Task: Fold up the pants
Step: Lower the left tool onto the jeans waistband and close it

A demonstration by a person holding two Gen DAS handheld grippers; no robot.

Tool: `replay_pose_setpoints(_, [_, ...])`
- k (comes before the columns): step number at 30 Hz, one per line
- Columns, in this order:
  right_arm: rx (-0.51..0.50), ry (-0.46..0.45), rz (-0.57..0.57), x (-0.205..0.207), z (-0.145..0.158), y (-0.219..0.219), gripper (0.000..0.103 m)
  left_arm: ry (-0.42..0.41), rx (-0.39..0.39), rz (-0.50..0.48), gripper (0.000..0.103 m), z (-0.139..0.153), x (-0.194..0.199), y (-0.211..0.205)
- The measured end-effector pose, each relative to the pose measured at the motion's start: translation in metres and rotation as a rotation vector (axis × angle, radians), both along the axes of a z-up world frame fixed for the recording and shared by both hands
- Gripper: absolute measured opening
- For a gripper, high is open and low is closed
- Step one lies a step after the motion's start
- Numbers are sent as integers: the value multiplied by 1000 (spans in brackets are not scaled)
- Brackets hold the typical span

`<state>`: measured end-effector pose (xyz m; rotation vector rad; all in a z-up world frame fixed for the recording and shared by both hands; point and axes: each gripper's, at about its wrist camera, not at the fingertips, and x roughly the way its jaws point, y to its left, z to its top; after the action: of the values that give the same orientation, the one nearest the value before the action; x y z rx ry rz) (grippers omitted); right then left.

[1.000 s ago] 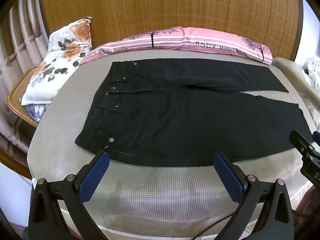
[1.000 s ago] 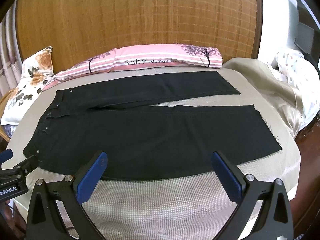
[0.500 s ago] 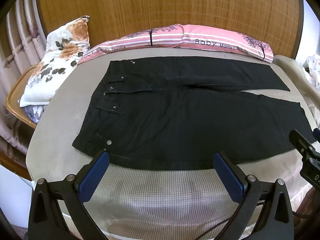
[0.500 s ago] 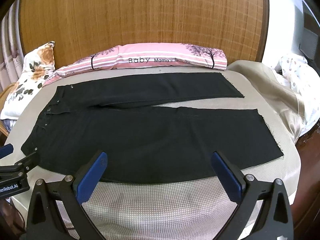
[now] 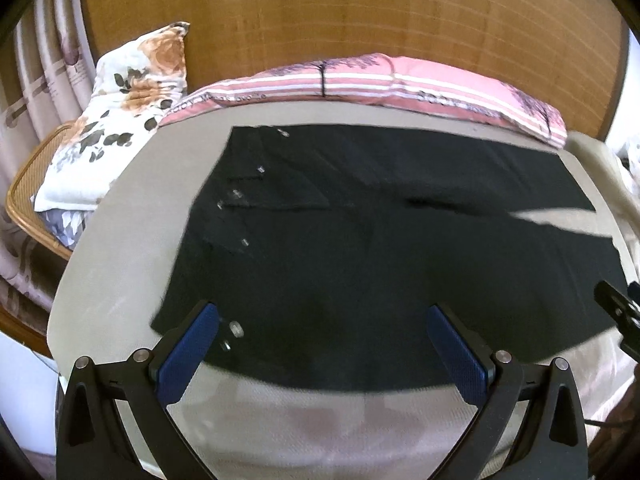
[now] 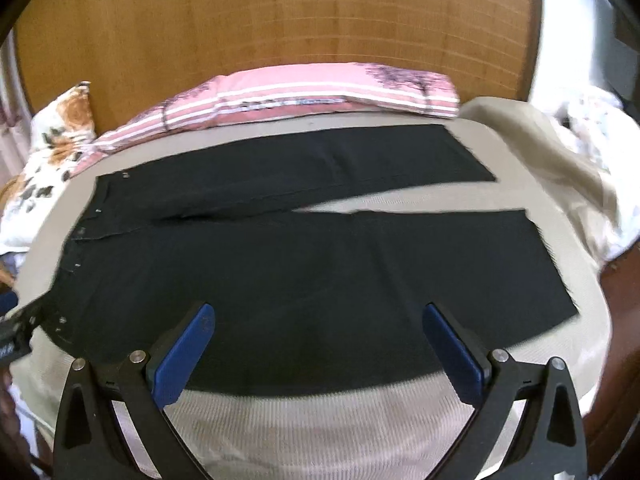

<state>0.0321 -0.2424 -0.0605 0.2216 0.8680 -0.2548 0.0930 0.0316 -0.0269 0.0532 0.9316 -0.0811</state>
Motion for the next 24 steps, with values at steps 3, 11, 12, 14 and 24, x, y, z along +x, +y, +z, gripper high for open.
replay_pose_setpoints(3, [73, -34, 66, 21, 10, -6, 103, -15, -8, 24, 102, 6, 30, 20])
replay_pose_setpoints(11, [151, -26, 161, 89, 15, -16, 103, -11, -59, 78, 97, 9, 126, 80])
replay_pose_setpoints(12, [126, 3, 176, 99, 13, -14, 103, -3, -64, 81, 94, 8, 137, 85])
replay_pose_setpoints(14, [77, 21, 183, 113, 9, -10, 103, 30, -107, 81, 89, 0, 167, 99])
replay_pose_setpoints(24, [147, 89, 192, 189, -20, -10, 103, 220, -415, 113, 49, -59, 281, 147])
